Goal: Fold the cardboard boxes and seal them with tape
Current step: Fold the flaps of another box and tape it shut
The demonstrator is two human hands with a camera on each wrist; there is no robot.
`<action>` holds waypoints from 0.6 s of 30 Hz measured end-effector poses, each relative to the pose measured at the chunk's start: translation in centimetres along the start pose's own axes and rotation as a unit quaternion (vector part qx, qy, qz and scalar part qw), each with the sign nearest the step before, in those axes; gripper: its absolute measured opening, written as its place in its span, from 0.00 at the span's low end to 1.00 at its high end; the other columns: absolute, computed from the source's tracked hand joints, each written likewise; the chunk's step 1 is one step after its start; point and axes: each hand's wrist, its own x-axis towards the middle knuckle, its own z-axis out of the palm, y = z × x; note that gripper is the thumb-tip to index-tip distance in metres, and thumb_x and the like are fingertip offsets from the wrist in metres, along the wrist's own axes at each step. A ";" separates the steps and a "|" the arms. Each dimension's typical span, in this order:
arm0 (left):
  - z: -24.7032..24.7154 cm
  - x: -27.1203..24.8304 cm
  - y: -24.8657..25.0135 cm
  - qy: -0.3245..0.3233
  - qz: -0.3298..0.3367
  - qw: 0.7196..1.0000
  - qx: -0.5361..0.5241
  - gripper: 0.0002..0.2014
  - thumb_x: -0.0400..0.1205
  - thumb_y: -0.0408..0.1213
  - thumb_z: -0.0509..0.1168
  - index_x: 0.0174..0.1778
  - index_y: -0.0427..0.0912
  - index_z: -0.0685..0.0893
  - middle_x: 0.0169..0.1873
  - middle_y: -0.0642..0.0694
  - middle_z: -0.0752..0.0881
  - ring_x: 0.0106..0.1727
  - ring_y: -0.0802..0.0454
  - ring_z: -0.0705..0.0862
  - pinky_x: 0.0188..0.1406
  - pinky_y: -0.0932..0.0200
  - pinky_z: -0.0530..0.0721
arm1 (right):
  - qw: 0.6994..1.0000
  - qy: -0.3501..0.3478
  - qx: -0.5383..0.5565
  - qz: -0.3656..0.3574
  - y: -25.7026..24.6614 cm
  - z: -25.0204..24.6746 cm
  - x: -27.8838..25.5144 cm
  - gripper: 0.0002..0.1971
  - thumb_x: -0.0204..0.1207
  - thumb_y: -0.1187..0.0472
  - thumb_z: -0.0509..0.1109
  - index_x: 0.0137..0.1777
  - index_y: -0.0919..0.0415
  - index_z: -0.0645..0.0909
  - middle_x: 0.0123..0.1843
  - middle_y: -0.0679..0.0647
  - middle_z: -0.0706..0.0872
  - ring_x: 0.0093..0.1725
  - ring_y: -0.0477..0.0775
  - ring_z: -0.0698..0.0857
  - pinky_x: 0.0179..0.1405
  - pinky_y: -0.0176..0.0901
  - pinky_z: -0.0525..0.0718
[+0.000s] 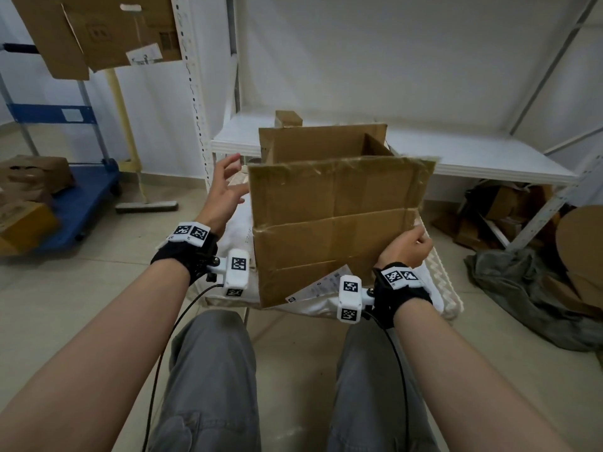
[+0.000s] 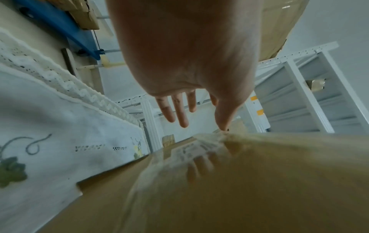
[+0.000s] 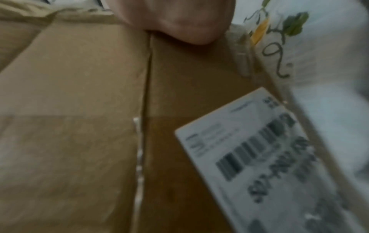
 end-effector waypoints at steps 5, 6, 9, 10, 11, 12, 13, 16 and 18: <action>0.2 -0.9 2.9 -0.039 0.057 0.997 -0.033 0.26 0.81 0.58 0.59 0.76 0.57 0.77 0.73 0.57 0.77 0.74 0.53 0.76 0.77 0.39 0.72 | 0.991 -0.017 0.058 -0.118 -2.5 1.0 0.3 0.14 0.85 0.57 0.58 0.40 0.51 0.81 0.44 0.49 0.85 0.47 0.54 0.82 0.52 0.50 0.81; 0.3 -1.0 3.4 -0.053 0.073 0.996 -0.026 0.25 0.81 0.60 0.58 0.72 0.57 0.81 0.75 0.55 0.75 0.77 0.53 0.73 0.79 0.39 0.69 | 0.987 -0.029 0.080 -0.135 -3.2 1.1 0.4 0.16 0.85 0.58 0.58 0.38 0.50 0.82 0.41 0.48 0.85 0.46 0.53 0.83 0.49 0.48 0.81; 0.8 -1.0 4.2 -0.080 0.107 0.991 0.013 0.23 0.80 0.61 0.59 0.64 0.55 0.88 0.84 0.55 0.62 0.82 0.52 0.64 0.81 0.40 0.63 | 0.976 -0.062 0.135 -0.156 -5.4 1.1 0.1 0.18 0.86 0.55 0.58 0.37 0.50 0.84 0.36 0.46 0.84 0.39 0.47 0.80 0.39 0.39 0.78; 1.1 -1.2 4.4 -0.084 0.111 0.989 0.043 0.24 0.78 0.63 0.62 0.62 0.55 0.89 0.85 0.58 0.59 0.84 0.51 0.61 0.80 0.41 0.61 | 0.974 -0.071 0.140 -0.166 -5.9 1.2 0.0 0.19 0.87 0.54 0.58 0.38 0.52 0.86 0.37 0.46 0.85 0.39 0.46 0.81 0.38 0.37 0.78; 1.4 -1.2 4.3 -0.090 0.110 0.987 0.071 0.25 0.75 0.65 0.64 0.60 0.55 0.90 0.85 0.60 0.56 0.85 0.51 0.59 0.80 0.41 0.59 | 0.971 -0.083 0.137 -0.178 -6.4 1.3 -0.2 0.19 0.87 0.54 0.59 0.39 0.53 0.88 0.38 0.47 0.87 0.41 0.47 0.83 0.39 0.35 0.80; 1.5 -1.2 4.4 -0.098 0.104 0.985 0.097 0.25 0.73 0.67 0.67 0.58 0.56 0.91 0.86 0.61 0.53 0.85 0.50 0.57 0.81 0.40 0.57 | 0.968 -0.098 0.127 -0.191 -6.6 1.4 -0.3 0.19 0.85 0.54 0.60 0.38 0.51 0.89 0.41 0.48 0.89 0.44 0.48 0.86 0.42 0.36 0.81; 1.7 -1.3 4.3 -0.109 0.095 0.983 0.117 0.24 0.71 0.68 0.70 0.55 0.57 0.92 0.86 0.63 0.51 0.86 0.50 0.56 0.82 0.35 0.57 | 0.967 -0.115 0.114 -0.199 -6.8 1.5 -0.4 0.19 0.83 0.52 0.61 0.36 0.49 0.90 0.42 0.49 0.90 0.48 0.51 0.87 0.46 0.39 0.81; 2.0 -1.1 3.6 -0.119 0.051 0.984 0.123 0.20 0.73 0.50 0.79 0.62 0.55 0.89 0.87 0.58 0.46 0.82 0.56 0.58 0.79 0.44 0.69 | 0.961 -0.161 0.033 -0.221 -6.3 1.7 0.2 0.18 0.82 0.45 0.60 0.41 0.49 0.90 0.43 0.51 0.88 0.47 0.50 0.82 0.48 0.43 0.78; 1.9 -1.1 2.7 -0.130 0.036 0.983 0.124 0.37 0.76 0.36 0.79 0.80 0.54 0.71 0.87 0.50 0.57 0.74 0.61 0.69 0.61 0.66 0.81 | 0.957 -0.173 -0.038 -0.228 -5.8 1.7 1.2 0.20 0.84 0.42 0.62 0.52 0.55 0.90 0.50 0.55 0.90 0.49 0.50 0.82 0.49 0.42 0.77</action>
